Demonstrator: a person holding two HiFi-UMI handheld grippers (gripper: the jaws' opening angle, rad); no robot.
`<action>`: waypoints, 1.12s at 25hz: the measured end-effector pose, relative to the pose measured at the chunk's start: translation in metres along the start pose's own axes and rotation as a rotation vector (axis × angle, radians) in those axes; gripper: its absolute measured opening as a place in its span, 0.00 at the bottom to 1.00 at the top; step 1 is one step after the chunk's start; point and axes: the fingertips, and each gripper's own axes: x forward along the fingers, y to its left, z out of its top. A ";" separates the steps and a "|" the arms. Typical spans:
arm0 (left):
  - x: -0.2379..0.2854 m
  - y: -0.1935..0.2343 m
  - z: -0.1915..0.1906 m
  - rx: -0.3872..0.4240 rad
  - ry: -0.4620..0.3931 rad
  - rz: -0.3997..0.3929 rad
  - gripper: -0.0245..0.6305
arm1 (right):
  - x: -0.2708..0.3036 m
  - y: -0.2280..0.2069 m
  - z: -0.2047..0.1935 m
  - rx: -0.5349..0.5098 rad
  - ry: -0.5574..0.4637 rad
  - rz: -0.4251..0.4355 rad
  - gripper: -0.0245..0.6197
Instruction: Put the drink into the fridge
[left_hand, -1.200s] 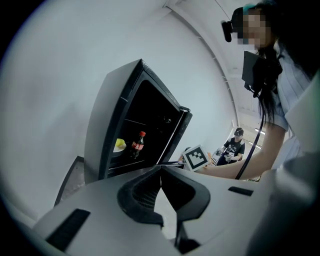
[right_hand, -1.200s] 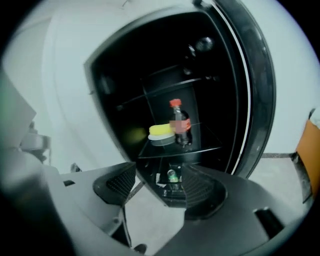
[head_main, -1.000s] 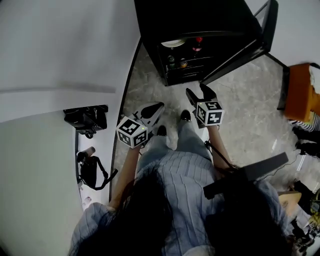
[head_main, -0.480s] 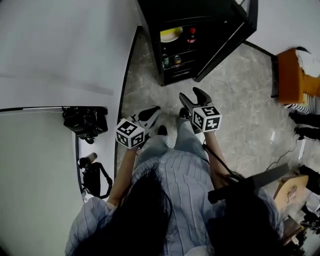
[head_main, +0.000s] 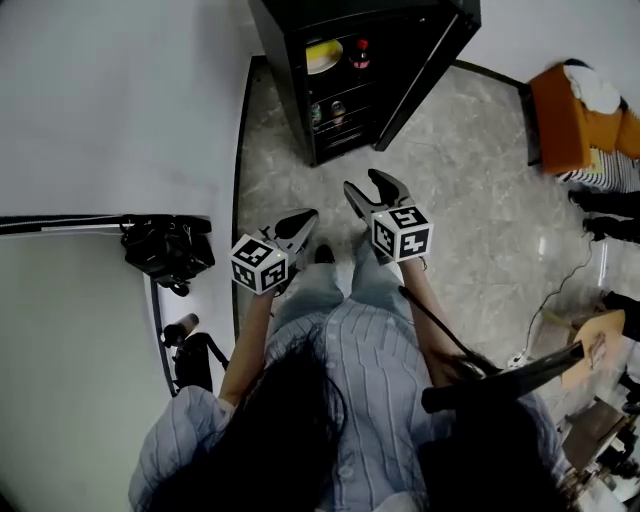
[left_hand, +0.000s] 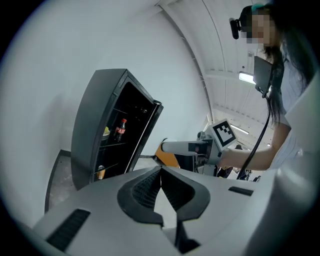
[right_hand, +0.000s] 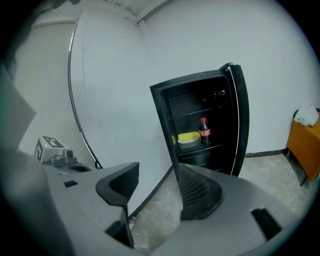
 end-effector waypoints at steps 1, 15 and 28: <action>0.000 -0.002 0.001 0.002 -0.003 -0.004 0.05 | -0.003 0.003 0.000 -0.005 0.002 0.000 0.43; 0.015 -0.032 0.024 0.029 -0.111 0.054 0.05 | -0.051 0.019 0.000 -0.020 0.011 0.064 0.34; 0.031 -0.122 -0.004 0.036 -0.115 0.090 0.05 | -0.138 0.021 -0.038 -0.084 0.026 0.174 0.26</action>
